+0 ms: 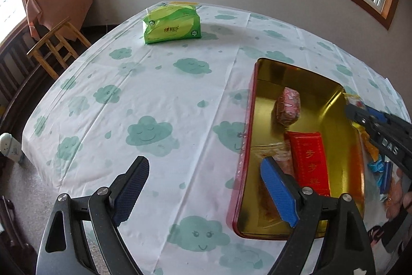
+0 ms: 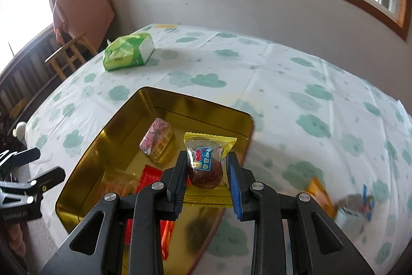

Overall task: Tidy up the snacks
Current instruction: 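Carry the yellow cake over the gold tray and open the right gripper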

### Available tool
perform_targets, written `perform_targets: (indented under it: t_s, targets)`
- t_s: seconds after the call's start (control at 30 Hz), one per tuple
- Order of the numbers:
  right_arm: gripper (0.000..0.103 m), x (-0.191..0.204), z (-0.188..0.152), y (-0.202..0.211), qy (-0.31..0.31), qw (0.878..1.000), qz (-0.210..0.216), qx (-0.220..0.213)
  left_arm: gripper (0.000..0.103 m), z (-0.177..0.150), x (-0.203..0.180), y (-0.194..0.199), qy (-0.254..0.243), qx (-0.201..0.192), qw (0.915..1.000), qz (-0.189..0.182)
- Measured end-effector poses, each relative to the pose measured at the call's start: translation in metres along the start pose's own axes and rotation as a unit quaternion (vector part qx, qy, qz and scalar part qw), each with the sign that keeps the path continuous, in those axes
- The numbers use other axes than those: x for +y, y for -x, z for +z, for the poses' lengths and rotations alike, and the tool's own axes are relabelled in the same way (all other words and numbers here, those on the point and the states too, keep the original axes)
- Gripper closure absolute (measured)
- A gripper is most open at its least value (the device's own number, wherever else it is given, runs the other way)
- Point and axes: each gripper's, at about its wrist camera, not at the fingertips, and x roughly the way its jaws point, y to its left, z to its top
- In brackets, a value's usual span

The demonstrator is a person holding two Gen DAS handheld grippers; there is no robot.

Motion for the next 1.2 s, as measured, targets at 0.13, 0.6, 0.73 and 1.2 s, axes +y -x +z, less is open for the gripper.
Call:
perform_targets:
  t_s: [0.13,0.6,0.73,1.2]
  targets:
    - [0.072,0.005,0.010,-0.020,0.013,1.000,-0.004,0.021,0.017,0.001,0.006,-0.005,0.009,0.005,0.9999,0.004]
    - [0.072,0.020,0.026,-0.063,0.041,0.996,-0.012,0.074,0.017,0.001,0.017,-0.015,0.018,0.020,0.9995,0.014]
    - [0.071,0.019,0.027,-0.064,0.034,0.997,-0.008,0.075,0.017,0.002,0.017,-0.015,0.020,0.020,0.9995,0.014]
    - [0.069,0.014,0.022,-0.037,0.012,0.999,0.008,0.046,0.017,-0.002,0.009,-0.007,0.013,0.016,0.9998,0.009]
